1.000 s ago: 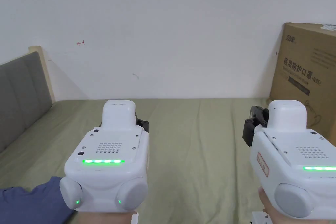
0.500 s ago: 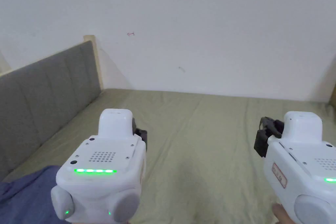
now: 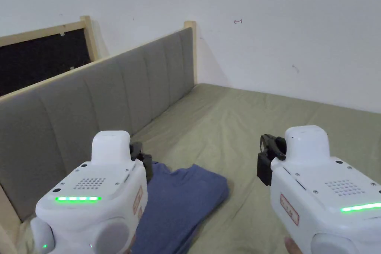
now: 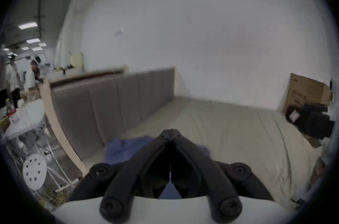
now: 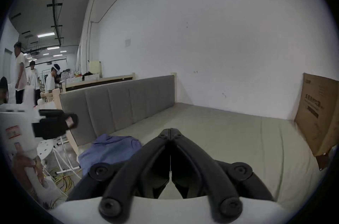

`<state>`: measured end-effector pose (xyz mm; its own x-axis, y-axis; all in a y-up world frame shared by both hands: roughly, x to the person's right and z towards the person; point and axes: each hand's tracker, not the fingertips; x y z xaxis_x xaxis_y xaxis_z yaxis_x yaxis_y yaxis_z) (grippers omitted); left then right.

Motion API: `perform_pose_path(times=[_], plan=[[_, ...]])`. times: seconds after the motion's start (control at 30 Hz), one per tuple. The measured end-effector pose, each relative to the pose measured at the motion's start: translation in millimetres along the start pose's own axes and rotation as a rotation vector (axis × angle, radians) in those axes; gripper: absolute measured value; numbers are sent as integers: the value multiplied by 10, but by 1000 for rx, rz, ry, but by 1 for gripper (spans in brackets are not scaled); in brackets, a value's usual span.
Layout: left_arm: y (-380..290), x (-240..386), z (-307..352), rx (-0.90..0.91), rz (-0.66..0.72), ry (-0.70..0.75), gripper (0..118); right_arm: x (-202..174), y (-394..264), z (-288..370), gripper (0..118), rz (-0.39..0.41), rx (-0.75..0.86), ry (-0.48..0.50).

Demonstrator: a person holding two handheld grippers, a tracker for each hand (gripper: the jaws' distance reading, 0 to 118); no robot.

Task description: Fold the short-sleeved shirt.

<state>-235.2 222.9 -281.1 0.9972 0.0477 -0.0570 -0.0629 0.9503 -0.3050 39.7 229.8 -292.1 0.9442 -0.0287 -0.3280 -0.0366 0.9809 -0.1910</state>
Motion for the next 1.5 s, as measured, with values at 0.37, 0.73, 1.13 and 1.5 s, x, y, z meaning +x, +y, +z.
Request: perform_pose_path(times=[0.37, 0.73, 1.13, 1.5], plan=[[-1113, -911, -1757, -773, 173, 81, 90, 478, -523, 1, 0, -8, -170, -106], [-1776, -1074, -2465, -917, 131, 123, 118, 560, -808, -174, 0, -29, -274, -98], [-1466, -857, -1613, -630, -44, 101, 0, 523, -783, -149, 0, -28, -286, -55], [-514, -987, -888, -293, -132, 47, 0, 689, -594, 102, 0, -44, -235, -93]])
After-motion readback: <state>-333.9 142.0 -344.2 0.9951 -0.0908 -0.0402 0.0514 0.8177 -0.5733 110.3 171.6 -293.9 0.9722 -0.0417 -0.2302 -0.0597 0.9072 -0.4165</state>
